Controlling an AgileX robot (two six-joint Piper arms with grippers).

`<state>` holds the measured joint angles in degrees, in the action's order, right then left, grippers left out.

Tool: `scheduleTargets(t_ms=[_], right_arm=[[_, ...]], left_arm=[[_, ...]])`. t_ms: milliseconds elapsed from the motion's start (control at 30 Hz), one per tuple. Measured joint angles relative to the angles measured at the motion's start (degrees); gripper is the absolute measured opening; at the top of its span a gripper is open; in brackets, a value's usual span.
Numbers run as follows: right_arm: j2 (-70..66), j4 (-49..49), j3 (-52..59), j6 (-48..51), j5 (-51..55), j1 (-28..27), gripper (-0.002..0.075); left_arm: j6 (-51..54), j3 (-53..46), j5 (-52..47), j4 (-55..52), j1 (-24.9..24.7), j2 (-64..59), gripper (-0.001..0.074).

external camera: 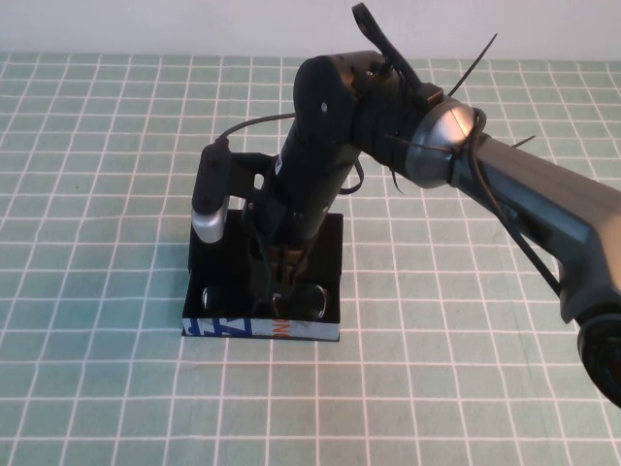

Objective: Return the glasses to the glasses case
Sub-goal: Place the glasses in the glasses case

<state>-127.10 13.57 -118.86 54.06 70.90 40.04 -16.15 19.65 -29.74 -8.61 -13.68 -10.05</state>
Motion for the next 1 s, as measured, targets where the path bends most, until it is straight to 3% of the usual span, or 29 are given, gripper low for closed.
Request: scheduleTargets(t_ms=[233, 433, 667, 833, 1000], right_arm=[[2.40, -0.23, -0.13, -3.76, -0.11, 0.00, 0.0016], [7.01, 1.25, -3.53, -11.62, 0.02, -0.99, -0.0010], [10.02, 2.69, -5.25, -14.06, 0.47, -1.40, -0.0011], [10.34, 3.11, -5.29, -19.71, 0.55, -3.98, -0.0011], [10.34, 6.25, -5.29, -27.39, -3.32, -8.71, -0.0011]], left_arm=[[5.91, 0.97, -1.93, 1.79, 0.00, 0.00, 0.0001], [24.14, 11.83, -8.12, 3.90, 0.00, -3.16, 0.0001], [41.04, 26.69, -16.90, 11.02, 0.00, -15.76, 0.0001], [53.32, 26.45, -18.33, 31.27, 0.00, -26.55, 0.0001], [72.09, 18.48, -14.25, 58.31, 0.00, -34.60, 0.0002]])
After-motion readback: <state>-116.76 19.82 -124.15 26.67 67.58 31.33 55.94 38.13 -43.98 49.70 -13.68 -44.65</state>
